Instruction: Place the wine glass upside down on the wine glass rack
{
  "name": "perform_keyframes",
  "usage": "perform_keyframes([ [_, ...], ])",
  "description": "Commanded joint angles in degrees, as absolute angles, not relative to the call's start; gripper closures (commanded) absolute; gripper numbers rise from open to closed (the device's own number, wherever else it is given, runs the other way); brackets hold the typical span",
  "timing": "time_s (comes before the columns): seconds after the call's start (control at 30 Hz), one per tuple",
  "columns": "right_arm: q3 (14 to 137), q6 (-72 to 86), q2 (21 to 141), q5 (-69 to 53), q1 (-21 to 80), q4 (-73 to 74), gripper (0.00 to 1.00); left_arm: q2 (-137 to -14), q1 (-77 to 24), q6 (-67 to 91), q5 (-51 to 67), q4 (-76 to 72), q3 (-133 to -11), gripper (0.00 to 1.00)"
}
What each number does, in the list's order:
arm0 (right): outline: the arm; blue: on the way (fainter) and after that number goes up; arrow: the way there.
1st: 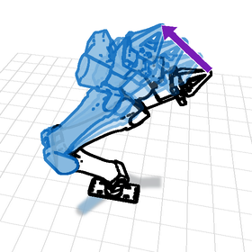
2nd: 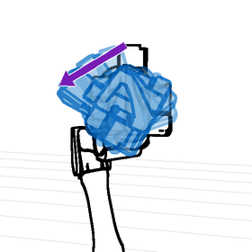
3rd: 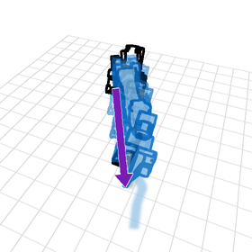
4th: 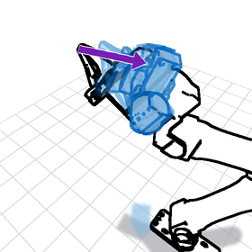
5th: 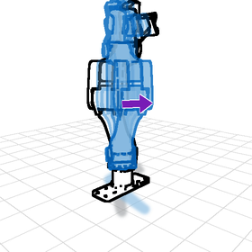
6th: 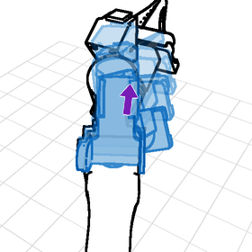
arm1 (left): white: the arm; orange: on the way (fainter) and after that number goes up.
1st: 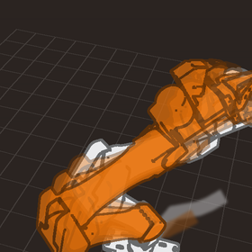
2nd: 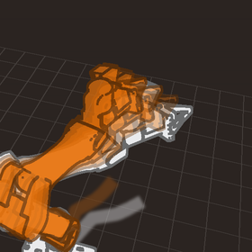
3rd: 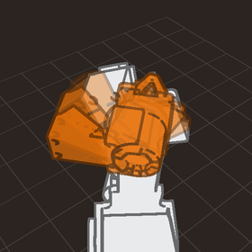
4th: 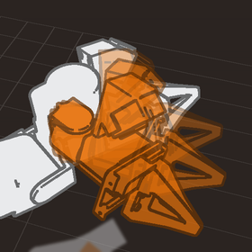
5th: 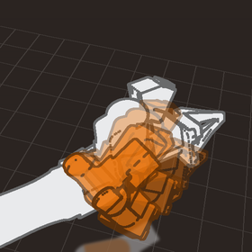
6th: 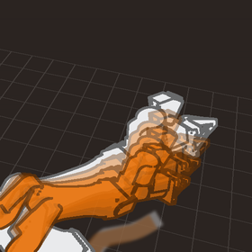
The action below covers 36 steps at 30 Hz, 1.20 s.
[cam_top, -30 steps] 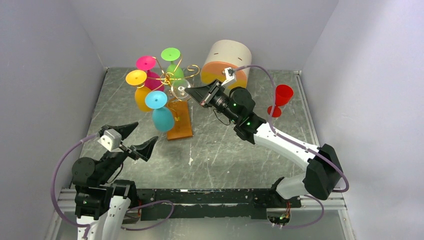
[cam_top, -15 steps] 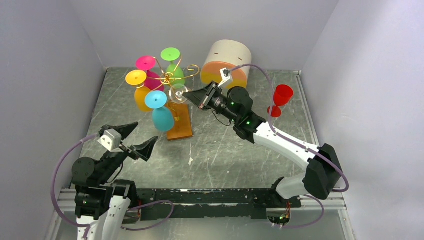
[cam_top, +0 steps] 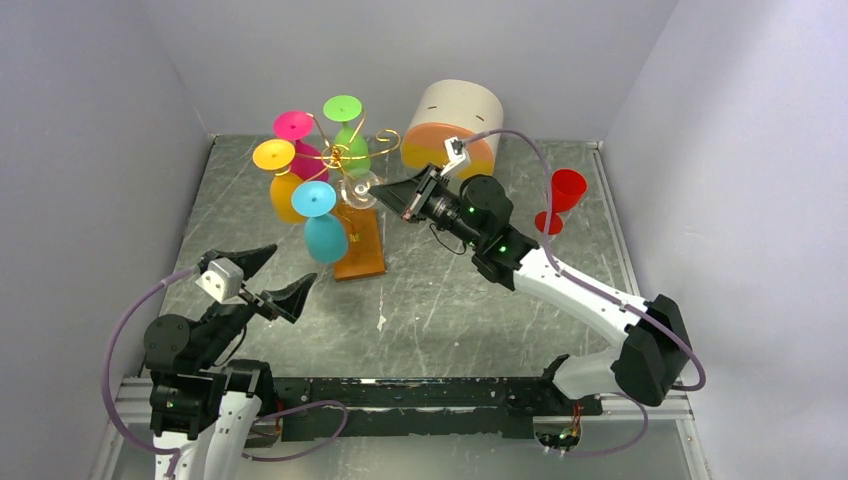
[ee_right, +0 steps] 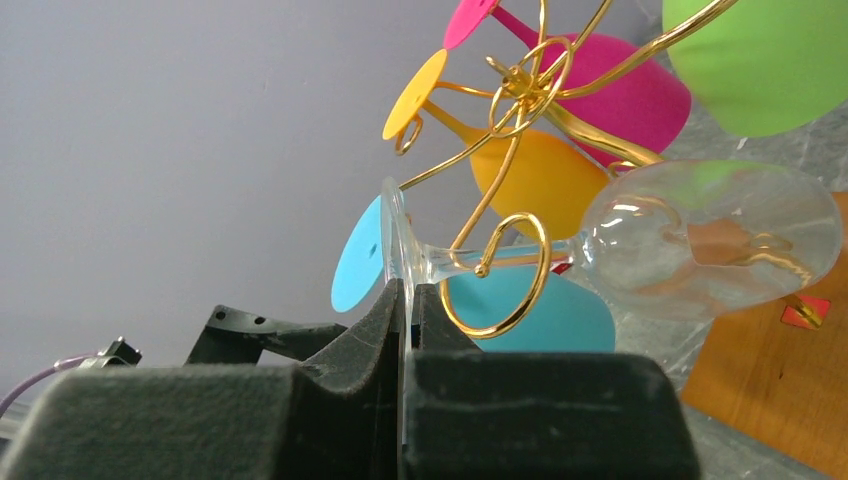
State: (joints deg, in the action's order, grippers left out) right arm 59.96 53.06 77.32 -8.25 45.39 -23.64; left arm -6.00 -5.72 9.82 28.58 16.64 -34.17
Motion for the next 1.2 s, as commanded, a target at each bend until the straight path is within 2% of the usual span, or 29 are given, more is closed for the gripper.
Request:
perform_keyframes([
  [0.0, 58.9, 52.3, 74.4, -6.4, 45.3, -26.2, 1.00, -6.4, -5.4, 9.2, 29.5, 17.0, -34.0, 0.01],
  [0.63, 55.0, 54.9, 73.0, -4.1, 44.7, -27.3, 1.00, -6.2, -5.4, 9.2, 29.5, 17.1, -34.0, 0.01],
  [0.8, 53.0, 57.0, 72.6, -3.5, 44.3, -29.5, 0.96, -6.2, -5.4, 9.2, 29.3, 17.1, -34.0, 0.01],
  [0.93, 52.8, 57.3, 72.6, -3.3, 44.2, -29.3, 0.86, -6.2, -5.4, 9.1, 29.2, 17.3, -34.0, 0.01],
  [1.17, 52.0, 57.8, 72.1, -2.9, 44.1, -29.9, 0.81, -6.0, -5.4, 9.2, 29.1, 17.1, -34.0, 0.01],
])
